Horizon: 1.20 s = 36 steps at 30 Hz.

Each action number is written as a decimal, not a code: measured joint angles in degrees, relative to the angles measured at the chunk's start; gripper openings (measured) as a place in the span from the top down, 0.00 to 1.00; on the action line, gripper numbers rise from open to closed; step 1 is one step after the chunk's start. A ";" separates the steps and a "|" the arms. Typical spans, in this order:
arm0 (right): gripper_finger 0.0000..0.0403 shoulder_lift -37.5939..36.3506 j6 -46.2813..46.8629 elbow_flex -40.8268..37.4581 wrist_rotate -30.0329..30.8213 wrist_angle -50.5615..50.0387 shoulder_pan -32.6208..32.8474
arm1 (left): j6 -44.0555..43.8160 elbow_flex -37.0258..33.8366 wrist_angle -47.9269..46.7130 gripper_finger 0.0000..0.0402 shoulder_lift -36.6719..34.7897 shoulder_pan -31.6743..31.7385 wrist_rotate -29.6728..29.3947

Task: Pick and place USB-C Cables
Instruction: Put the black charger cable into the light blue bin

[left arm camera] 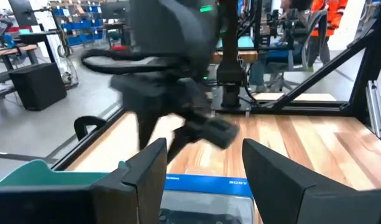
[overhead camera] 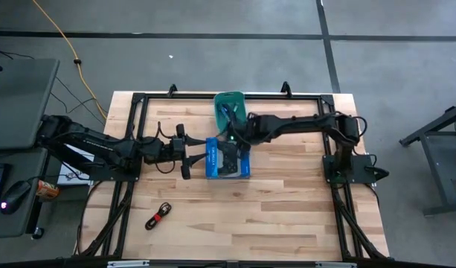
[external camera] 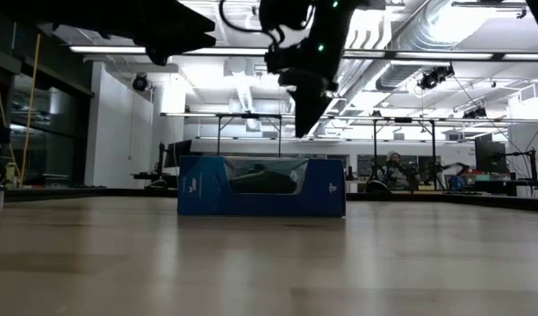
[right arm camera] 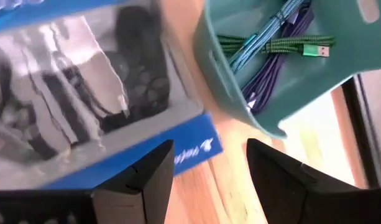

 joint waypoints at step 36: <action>0.52 -50.35 -7.37 -61.21 -11.24 74.65 13.62 | -1.49 0.00 -7.95 0.53 -8.36 -0.81 0.93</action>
